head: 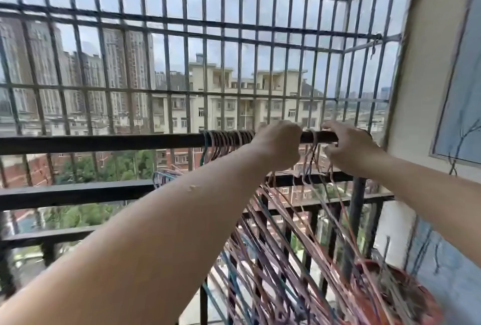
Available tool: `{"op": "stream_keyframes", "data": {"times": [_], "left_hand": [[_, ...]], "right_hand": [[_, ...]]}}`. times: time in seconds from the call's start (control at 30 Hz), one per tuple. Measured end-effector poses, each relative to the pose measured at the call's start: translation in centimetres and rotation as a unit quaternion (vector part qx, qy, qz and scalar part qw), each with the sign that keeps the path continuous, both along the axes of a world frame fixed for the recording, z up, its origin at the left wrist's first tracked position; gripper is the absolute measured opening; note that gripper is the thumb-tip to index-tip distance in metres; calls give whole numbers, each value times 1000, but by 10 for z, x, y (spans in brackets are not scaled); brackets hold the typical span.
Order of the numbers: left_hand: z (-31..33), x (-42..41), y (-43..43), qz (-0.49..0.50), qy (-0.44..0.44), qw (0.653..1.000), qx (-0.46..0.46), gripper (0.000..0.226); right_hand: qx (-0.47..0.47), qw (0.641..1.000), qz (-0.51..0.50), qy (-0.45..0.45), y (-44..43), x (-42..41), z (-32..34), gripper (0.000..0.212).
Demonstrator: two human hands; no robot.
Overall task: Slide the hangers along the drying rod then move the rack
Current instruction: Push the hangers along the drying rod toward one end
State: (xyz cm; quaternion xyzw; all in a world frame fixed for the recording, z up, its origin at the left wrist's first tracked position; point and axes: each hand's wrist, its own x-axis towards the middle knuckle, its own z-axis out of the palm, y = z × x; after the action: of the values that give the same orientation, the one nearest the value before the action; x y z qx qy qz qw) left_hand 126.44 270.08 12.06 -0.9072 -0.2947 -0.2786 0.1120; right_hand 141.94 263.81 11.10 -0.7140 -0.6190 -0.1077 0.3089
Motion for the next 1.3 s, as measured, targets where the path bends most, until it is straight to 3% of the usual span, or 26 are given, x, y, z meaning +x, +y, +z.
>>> {"op": "stream_keyframes", "data": {"times": [0.1,0.23,0.47,0.6,0.7,0.87,1.07,1.3], "left_hand": [[5,-17,-13,-75,-52,994,-55,45],[11,-72,-16,-72,-99,992,34,55],[22,-235,7,144,-3,988,61,46],[-1,-344,-2,258,4,962,90,50],[-16,-408,-8,323,30,936,137,49],[-11,-443,-6,284,-29,956,68,36],[-4,-440,1,278,18,957,83,34],[-11,-446,10,213,5,968,135,33]], "right_hand": [[99,995,-14,-16,-5,-35,-2,55],[145,985,56,-71,-2,-96,12,52],[157,955,204,-149,30,-242,19,43],[155,928,205,-271,49,-323,9,55],[136,928,209,-275,60,-365,5,51],[85,951,196,-225,71,-387,7,25],[85,955,155,-237,82,-381,6,10],[114,949,165,-243,91,-403,6,4]]}}
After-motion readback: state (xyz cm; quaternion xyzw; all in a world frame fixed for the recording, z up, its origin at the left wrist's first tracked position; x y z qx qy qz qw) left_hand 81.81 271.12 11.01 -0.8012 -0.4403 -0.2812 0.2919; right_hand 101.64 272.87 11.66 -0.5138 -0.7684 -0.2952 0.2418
